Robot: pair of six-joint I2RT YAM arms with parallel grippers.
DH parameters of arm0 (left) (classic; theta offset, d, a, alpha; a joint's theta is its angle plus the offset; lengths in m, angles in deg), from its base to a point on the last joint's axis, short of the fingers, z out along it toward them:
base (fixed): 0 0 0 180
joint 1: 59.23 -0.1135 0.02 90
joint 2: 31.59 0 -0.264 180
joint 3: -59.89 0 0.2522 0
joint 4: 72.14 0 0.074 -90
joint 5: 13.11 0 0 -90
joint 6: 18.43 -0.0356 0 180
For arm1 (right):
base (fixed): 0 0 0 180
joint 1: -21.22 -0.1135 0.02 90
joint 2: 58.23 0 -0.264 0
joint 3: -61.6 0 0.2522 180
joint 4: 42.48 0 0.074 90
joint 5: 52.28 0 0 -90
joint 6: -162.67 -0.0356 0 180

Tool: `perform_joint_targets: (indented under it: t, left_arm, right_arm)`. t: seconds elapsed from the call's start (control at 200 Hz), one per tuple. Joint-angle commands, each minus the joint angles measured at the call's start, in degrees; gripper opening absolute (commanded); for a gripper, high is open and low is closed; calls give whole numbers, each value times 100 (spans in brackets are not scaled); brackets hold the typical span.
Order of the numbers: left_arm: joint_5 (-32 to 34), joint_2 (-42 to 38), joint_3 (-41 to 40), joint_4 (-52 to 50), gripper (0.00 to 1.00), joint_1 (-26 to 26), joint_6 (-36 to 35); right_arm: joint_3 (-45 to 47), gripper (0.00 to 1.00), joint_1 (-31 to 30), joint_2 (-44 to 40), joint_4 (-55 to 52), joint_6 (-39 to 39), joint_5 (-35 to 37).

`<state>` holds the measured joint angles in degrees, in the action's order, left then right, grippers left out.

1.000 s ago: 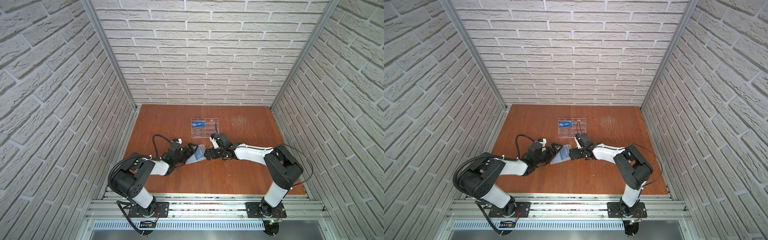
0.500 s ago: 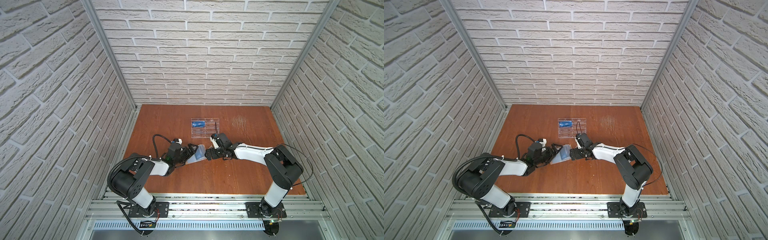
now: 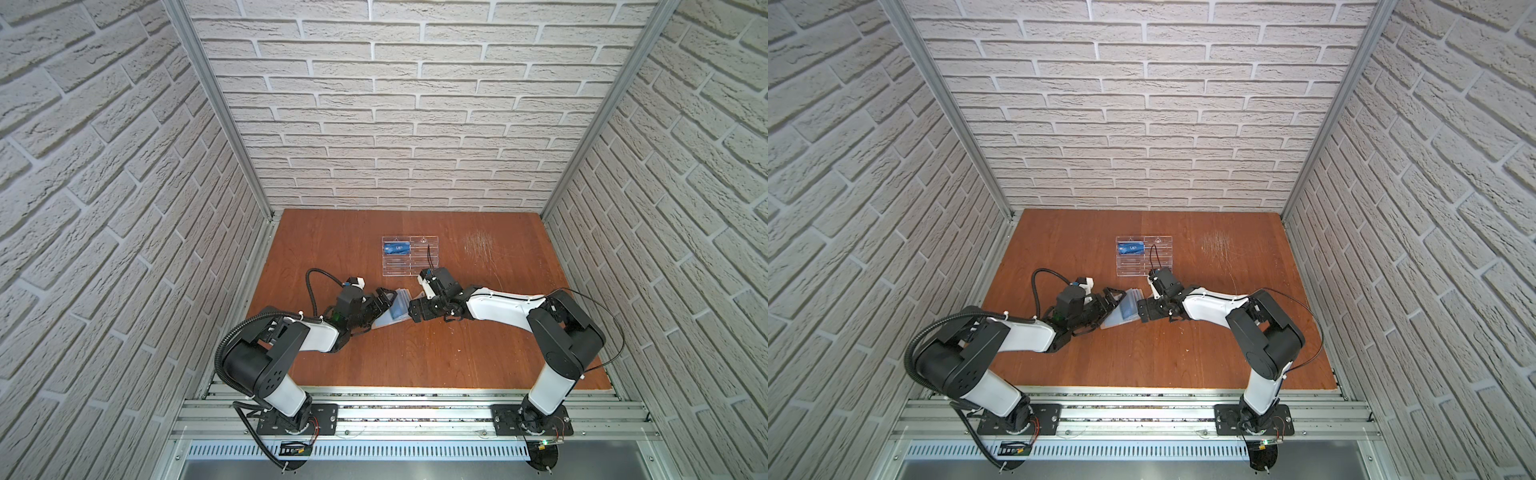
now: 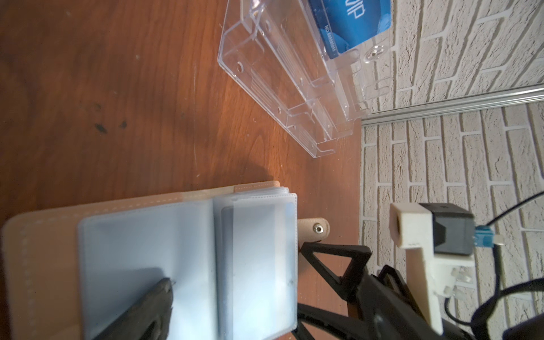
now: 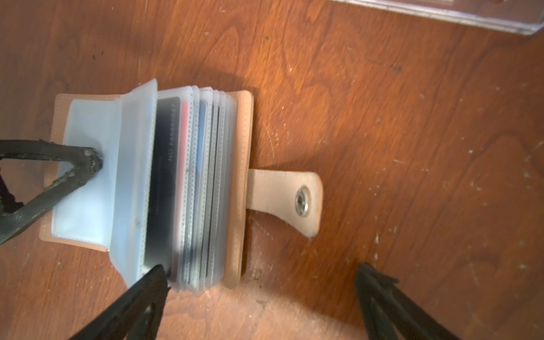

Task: Take the credit cards out of the card holder
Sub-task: Flip over the card slot in the card holder.

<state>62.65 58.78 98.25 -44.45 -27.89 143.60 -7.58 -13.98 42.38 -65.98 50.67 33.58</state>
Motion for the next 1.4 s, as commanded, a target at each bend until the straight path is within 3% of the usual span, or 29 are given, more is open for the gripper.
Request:
perform_joint_targets:
  t: [0.0,0.67,1.18,1.395]
  left_arm:
    - [44,77,-157,-121,98,71,-38]
    - [101,-215,-148,-407,98,63,-171]
    - [192,-1803,-367,-1577,98,-367,-419]
    - [184,-2387,-386,-2182,98,-590,-609]
  right_arm:
    - [-110,100,-66,37,-50,72,52]
    - [-119,99,-403,-122,226,248,35]
    - [-275,99,-576,-116,112,353,227]
    - [-227,100,-503,-394,-208,345,933]
